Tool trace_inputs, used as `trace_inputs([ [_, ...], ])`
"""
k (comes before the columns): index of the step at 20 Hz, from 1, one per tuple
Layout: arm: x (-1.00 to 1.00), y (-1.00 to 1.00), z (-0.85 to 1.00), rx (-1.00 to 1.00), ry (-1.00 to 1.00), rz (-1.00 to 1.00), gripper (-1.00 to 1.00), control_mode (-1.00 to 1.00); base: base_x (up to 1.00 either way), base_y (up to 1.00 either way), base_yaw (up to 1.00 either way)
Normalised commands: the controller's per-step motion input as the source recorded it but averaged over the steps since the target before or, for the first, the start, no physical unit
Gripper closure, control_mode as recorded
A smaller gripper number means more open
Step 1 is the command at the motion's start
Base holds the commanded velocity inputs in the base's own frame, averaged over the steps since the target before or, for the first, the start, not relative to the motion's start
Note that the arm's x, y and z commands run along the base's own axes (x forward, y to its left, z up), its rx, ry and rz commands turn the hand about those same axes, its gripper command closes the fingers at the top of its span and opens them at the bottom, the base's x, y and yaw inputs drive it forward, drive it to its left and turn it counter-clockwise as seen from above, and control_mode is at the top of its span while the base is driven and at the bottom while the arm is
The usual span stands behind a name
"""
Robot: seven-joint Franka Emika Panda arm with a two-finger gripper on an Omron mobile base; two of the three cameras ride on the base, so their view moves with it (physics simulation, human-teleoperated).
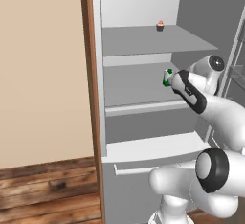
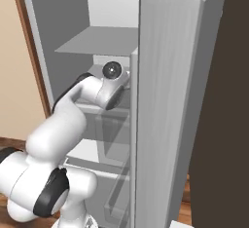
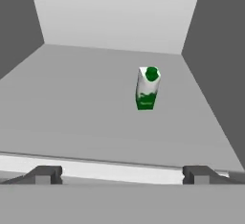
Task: Take out the milk from the fridge and place it on the tray on the counter. Then take the sugar cube near the tray and place it in the tray.
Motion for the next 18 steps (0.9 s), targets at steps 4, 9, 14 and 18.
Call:
trace_inputs([
  [4, 0.36, -0.10, -0.05, 0.00, -0.04, 0.00, -1.00, -1.00, 0.00, 0.00, 0.00],
  [9, 0.31, -0.07, -0.01, 0.00, 0.00, 0.00, -1.00, -1.00, 0.00, 0.00, 0.00],
  [14, 0.23, -0.09, -0.10, 0.00, 0.00, 0.00, -1.00, -1.00, 0.00, 0.00, 0.00],
  [18, 0.12, 0.00, -0.35, 0.00, 0.00, 0.00, -1.00, -1.00, 0.00, 0.00, 0.00],
])
